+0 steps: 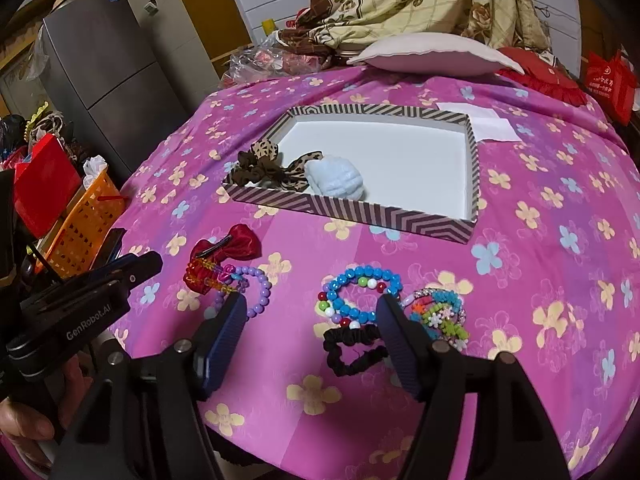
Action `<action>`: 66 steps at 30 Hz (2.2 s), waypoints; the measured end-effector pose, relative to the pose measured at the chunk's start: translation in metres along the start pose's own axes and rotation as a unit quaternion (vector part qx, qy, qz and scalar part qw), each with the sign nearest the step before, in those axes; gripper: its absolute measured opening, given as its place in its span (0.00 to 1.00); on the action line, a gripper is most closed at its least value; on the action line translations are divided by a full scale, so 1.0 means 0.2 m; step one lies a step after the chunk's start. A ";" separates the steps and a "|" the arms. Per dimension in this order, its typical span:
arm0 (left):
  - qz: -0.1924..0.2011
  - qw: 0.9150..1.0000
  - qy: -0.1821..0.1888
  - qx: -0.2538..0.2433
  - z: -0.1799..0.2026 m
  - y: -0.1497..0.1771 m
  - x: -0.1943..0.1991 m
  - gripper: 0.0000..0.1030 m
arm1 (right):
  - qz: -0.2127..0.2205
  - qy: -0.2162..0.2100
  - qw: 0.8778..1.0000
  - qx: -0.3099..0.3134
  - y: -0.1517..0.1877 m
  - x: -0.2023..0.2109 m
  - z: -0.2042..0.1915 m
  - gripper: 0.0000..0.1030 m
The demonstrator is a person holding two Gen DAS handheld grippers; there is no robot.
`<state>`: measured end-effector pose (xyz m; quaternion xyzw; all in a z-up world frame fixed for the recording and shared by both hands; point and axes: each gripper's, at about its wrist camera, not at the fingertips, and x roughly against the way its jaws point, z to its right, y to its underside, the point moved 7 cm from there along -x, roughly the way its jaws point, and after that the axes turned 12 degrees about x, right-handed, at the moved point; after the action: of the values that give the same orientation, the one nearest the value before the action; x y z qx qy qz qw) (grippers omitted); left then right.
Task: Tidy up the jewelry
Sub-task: 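Grasp the red bow clip with beads using the left tool, then grasp the blue bead bracelet with the right tool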
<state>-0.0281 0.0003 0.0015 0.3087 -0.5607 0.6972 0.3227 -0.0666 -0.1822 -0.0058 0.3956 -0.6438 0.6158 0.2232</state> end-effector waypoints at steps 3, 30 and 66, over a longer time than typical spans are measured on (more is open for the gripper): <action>0.000 1.000 0.000 0.000 0.00 0.00 0.00 0.50 | -0.001 0.000 1.000 0.001 0.01 0.00 0.00 0.69; -0.013 1.000 -0.002 -0.001 0.00 0.05 -0.04 0.50 | -0.015 -0.002 1.000 0.002 0.03 -0.04 -0.01 0.70; -0.131 0.990 0.051 0.027 -0.17 -0.12 -0.43 0.56 | -0.057 0.011 0.998 -0.022 0.16 -0.18 0.24 0.70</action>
<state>0.0401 0.0282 -0.0585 0.3517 -0.4793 0.6787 0.4312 -0.0608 -0.2227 -0.0590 0.4197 -0.6312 0.5921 0.2734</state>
